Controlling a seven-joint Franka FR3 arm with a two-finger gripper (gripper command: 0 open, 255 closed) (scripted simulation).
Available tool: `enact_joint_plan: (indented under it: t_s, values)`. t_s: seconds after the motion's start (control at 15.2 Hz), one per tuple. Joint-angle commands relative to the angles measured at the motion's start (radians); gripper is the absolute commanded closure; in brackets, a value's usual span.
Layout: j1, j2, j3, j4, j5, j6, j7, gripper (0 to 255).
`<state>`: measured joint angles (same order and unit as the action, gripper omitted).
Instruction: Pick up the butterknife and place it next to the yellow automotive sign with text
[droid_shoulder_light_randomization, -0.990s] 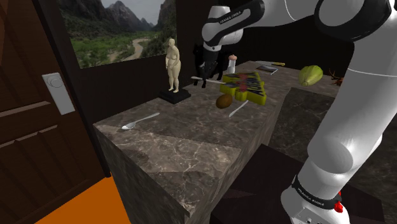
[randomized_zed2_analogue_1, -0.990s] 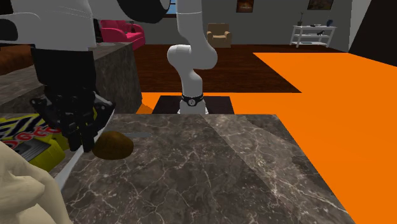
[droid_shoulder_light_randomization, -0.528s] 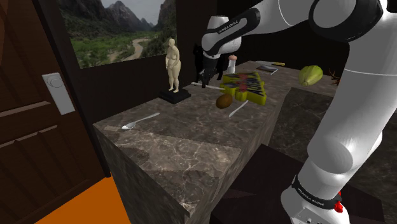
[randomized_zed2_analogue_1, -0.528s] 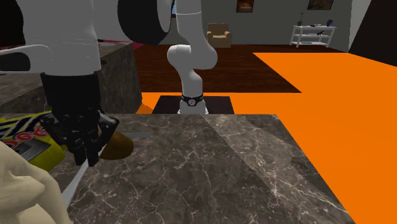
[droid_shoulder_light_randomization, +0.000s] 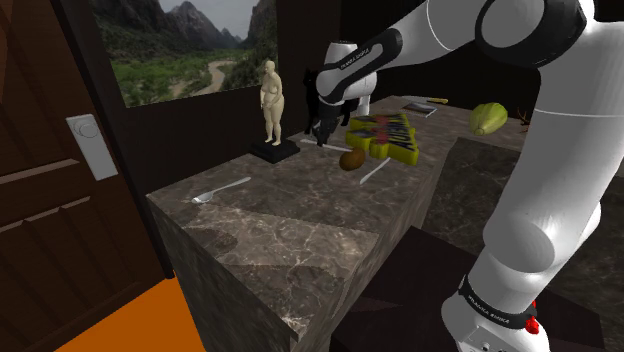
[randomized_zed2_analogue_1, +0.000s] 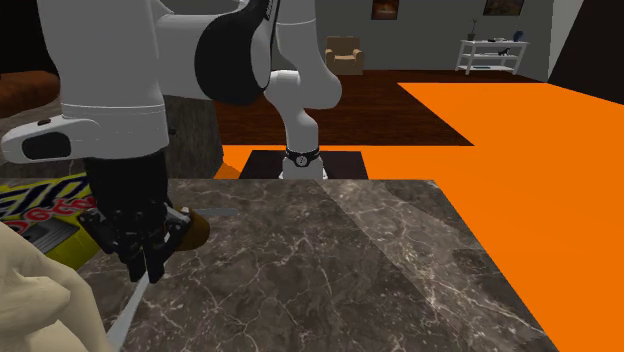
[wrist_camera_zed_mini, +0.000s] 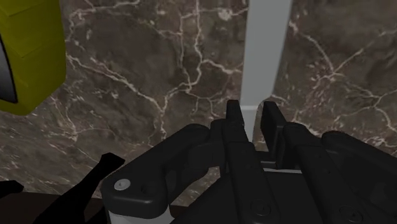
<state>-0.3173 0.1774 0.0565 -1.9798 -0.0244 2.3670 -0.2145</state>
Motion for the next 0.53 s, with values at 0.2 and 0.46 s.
enact_joint_plan:
  t_s: [0.2,0.46]
  values:
    - [0.002,0.033,0.0,-0.029,-0.005,0.062,0.005,255]
    - [0.002,0.061,-0.002,-0.048,-0.008,0.11,0.007,255]
